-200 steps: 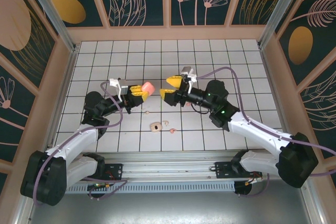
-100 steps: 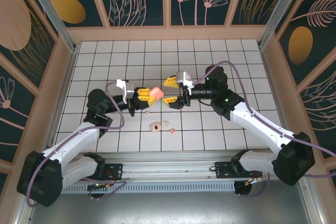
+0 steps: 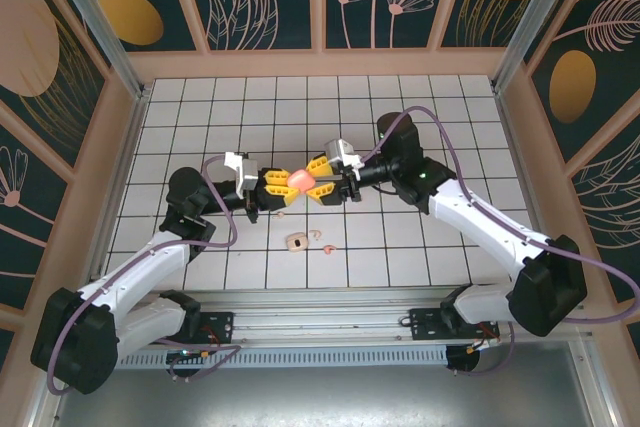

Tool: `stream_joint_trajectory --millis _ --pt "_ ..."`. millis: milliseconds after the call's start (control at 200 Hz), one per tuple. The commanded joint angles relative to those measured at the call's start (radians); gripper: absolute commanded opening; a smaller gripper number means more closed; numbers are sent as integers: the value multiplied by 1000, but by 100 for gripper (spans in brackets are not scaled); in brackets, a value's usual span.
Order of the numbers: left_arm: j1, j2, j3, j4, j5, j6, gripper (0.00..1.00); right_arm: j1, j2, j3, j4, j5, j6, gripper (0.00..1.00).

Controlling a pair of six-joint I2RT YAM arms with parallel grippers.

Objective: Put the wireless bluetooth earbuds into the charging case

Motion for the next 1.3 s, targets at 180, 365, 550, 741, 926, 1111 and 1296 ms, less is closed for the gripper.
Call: stream_joint_trajectory --millis 180,365,550,741,926,1111,1296 --pt "-4 -7 33 -58 -35 56 25 1 12 63 -111 -52 -90 18" --pt "-4 -27 68 -329 -163 245 54 -34 -52 41 -208 83 -151 18" --pt "-4 -3 101 -526 -241 417 59 -38 -109 38 -367 308 -263 18" --pt "-5 67 139 -613 -168 500 59 -6 -137 43 -482 489 -379 18" --pt "-23 114 168 -666 -139 537 59 61 -90 96 -568 616 -435 18" --pt "-46 142 189 -688 -136 543 57 115 -7 154 -618 661 -470 19" --pt "-59 149 196 -703 -131 546 48 131 43 197 -630 629 -490 19"
